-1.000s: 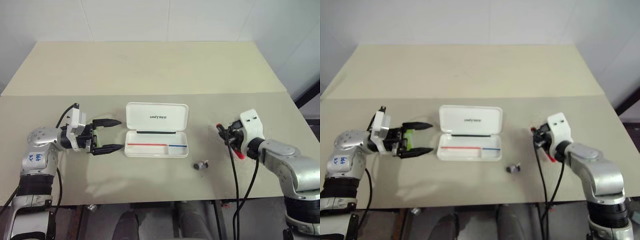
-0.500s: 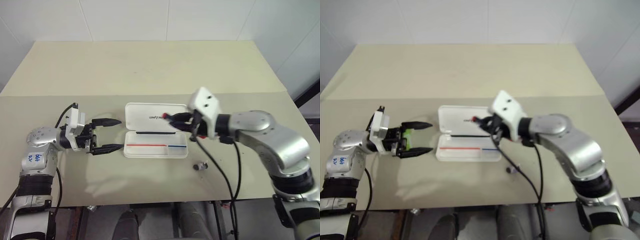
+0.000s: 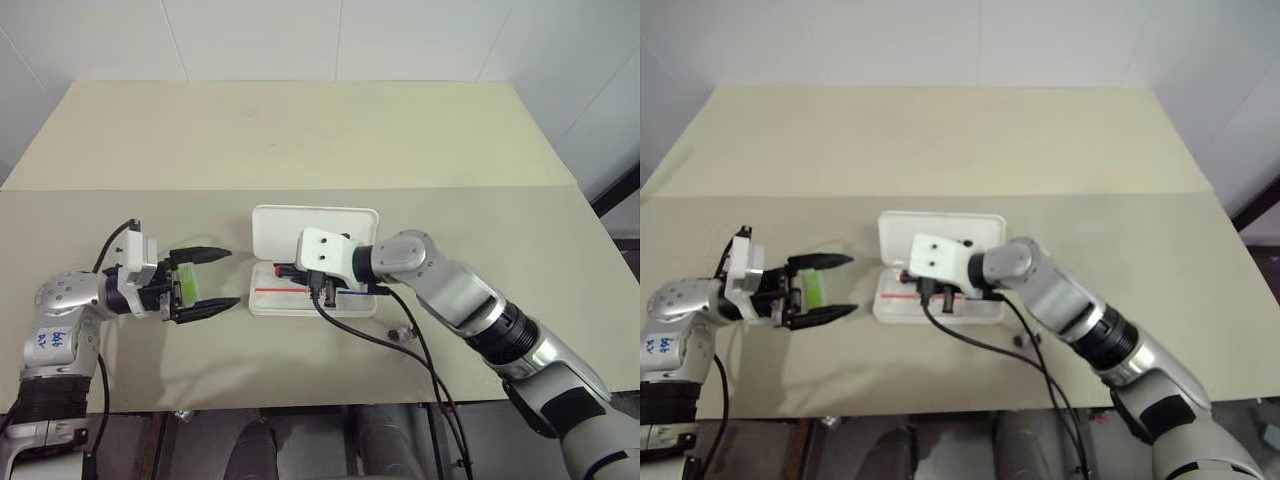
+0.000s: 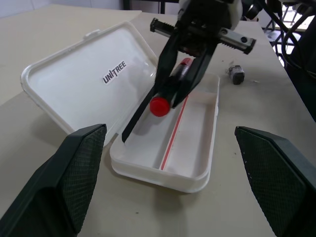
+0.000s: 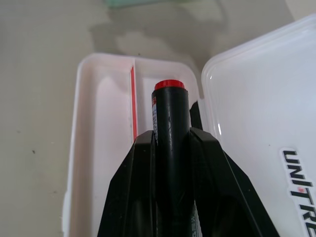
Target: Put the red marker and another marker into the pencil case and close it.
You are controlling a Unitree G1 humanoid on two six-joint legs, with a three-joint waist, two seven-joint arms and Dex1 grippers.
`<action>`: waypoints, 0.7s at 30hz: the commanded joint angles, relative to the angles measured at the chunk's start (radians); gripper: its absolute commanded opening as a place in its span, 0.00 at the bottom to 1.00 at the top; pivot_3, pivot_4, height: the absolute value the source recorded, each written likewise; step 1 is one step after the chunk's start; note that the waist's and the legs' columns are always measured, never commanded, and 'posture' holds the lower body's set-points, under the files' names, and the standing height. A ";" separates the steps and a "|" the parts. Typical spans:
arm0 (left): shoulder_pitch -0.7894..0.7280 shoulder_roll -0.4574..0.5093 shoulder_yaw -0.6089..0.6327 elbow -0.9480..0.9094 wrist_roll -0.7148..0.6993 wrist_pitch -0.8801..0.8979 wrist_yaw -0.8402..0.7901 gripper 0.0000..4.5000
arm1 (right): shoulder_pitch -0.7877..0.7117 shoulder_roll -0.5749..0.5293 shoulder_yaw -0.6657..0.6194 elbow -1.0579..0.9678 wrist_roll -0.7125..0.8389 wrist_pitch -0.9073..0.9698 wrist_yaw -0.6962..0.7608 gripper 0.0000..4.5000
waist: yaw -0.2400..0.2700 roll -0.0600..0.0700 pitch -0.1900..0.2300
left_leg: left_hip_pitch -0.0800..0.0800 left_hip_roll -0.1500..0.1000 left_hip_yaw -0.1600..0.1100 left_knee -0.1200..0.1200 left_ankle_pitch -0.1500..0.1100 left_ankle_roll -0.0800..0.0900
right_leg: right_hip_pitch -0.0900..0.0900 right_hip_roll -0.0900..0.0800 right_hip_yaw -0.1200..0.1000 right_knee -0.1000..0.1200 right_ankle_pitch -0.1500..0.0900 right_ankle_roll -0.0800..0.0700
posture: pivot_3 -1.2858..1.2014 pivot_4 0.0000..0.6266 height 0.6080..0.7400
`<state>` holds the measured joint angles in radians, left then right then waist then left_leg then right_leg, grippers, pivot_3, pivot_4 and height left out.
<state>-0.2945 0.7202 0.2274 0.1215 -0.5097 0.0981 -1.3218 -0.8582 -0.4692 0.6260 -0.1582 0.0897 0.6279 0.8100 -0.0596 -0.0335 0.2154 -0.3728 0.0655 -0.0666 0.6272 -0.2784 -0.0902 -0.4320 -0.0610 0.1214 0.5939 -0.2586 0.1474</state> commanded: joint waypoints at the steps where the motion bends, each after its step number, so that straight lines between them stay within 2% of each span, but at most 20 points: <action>1: 0.022 0.018 0.039 -0.050 -0.030 0.003 0.014 1.00 | -0.022 0.023 0.000 0.027 -0.046 -0.053 0.026 0.13 | 0.000 0.000 0.000 | 0.000 0.000 0.000 0.000 0.000 0.000 | 0.000 0.000 0.000 0.000 0.000 0.000 | 0.52 0.24 1.00; 5: 0.033 0.017 0.042 -0.066 -0.031 0.007 0.025 1.00 | -0.024 0.044 -0.009 0.067 -0.084 -0.080 0.045 0.13 | -0.001 0.000 0.000 | 0.000 0.000 0.000 0.000 0.000 0.000 | 0.000 0.000 0.000 0.000 0.000 0.000 | 0.52 0.24 1.00; 6: 0.035 0.016 0.043 -0.069 -0.032 0.008 0.027 1.00 | -0.022 0.046 -0.014 0.067 -0.087 -0.083 0.053 0.30 | -0.001 0.000 0.000 | 0.000 0.000 0.000 0.000 0.000 0.000 | 0.000 0.000 0.000 0.000 0.000 0.000 | 0.52 0.24 1.00; 15: 0.051 0.012 0.046 -0.096 -0.033 0.022 0.064 1.00 | 0.001 0.053 -0.089 0.013 -0.060 -0.060 0.097 1.00 | -0.001 0.000 0.000 | 0.000 0.000 0.000 0.000 0.000 0.000 | 0.000 0.000 0.000 0.000 0.000 0.001 | 0.52 0.24 1.00; 21: 0.104 -0.025 0.065 -0.191 -0.040 0.047 0.176 1.00 | 0.077 0.075 -0.247 -0.099 0.101 -0.049 0.133 1.00 | 0.000 0.000 0.000 | 0.000 0.000 0.000 -0.001 0.000 0.000 | 0.000 0.000 -0.001 0.000 0.001 0.001 | 0.52 0.24 1.00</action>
<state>-0.2028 0.6987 0.2609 -0.0161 -0.5202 0.1373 -1.1751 -0.7882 -0.3996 0.4255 -0.1995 0.1439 0.5874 0.9286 -0.0591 -0.0335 0.2154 -0.3725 0.0659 -0.0670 0.6265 -0.2785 -0.0902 -0.4317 -0.0612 0.1204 0.5941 -0.2571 0.1503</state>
